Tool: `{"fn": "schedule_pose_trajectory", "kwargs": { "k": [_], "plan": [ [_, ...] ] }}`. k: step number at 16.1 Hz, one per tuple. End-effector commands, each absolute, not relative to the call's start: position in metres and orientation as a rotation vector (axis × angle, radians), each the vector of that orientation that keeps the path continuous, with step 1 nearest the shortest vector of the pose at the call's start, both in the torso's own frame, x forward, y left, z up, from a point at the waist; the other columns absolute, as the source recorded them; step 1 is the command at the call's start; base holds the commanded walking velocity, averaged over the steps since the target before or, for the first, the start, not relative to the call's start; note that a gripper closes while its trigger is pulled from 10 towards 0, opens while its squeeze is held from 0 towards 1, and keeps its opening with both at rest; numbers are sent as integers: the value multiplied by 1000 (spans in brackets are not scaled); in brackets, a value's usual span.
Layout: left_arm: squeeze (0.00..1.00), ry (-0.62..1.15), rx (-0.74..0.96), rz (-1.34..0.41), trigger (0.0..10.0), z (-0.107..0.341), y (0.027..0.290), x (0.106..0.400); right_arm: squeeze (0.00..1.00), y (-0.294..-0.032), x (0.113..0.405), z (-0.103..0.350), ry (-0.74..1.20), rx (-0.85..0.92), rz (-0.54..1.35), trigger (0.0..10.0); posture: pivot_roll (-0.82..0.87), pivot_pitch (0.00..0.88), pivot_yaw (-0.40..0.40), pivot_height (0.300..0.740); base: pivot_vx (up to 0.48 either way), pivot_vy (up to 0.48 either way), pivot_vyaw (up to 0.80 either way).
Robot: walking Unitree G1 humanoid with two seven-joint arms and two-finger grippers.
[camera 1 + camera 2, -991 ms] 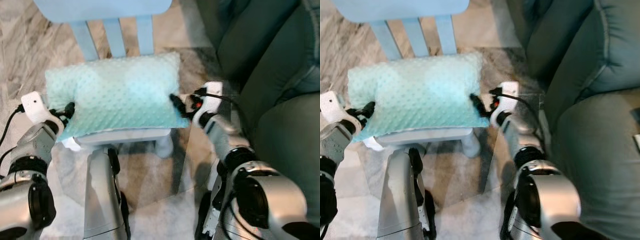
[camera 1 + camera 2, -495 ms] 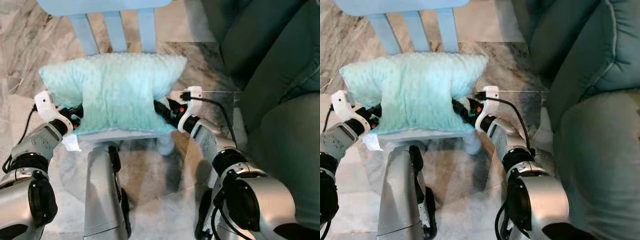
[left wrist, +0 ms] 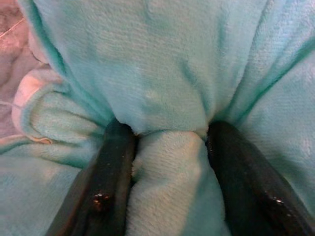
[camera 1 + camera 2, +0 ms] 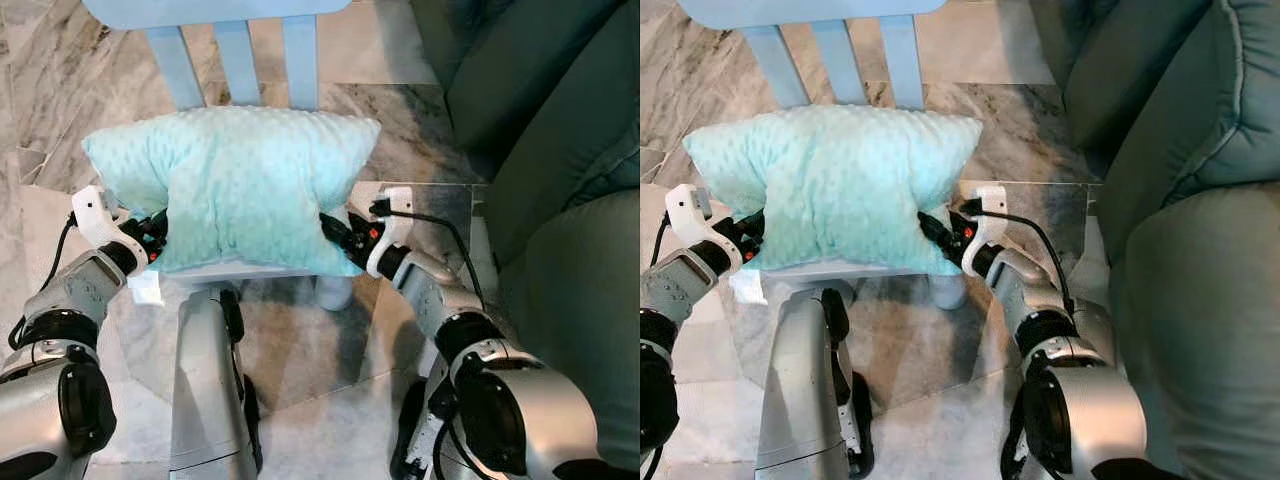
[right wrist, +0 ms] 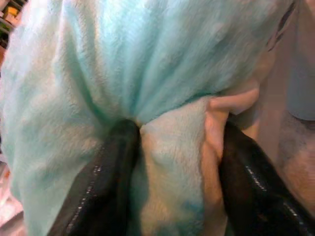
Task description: Move the pillow to the sofa
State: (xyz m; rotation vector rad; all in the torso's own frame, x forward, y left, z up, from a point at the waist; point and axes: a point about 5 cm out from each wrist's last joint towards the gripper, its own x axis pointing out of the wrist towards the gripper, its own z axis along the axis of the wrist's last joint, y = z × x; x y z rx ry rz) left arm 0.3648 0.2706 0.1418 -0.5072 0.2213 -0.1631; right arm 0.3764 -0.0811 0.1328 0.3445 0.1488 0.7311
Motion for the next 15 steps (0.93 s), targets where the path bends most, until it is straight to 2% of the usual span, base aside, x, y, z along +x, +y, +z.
{"fn": "schedule_pose_trajectory", "kwargs": {
  "k": [1,9,12,14,15],
  "plan": [
    [0,322,-512,-179,0,116,263,356,0,-79,370,119,197,321,738,0,-14,441,49,425,0,0,0],
    [0,247,-392,-45,0,122,279,356,0,-77,370,120,175,317,719,0,-16,434,52,425,0,0,0],
    [0,174,-293,-95,0,130,272,359,0,-71,370,123,150,338,711,0,-18,415,44,425,0,0,0],
    [0,132,-142,-138,0,129,263,357,0,-72,370,124,117,313,697,0,-24,373,38,425,0,0,0],
    [0,125,-127,-142,0,125,260,355,0,-75,369,125,100,306,687,0,-30,345,37,425,0,0,0]
  ]
}}
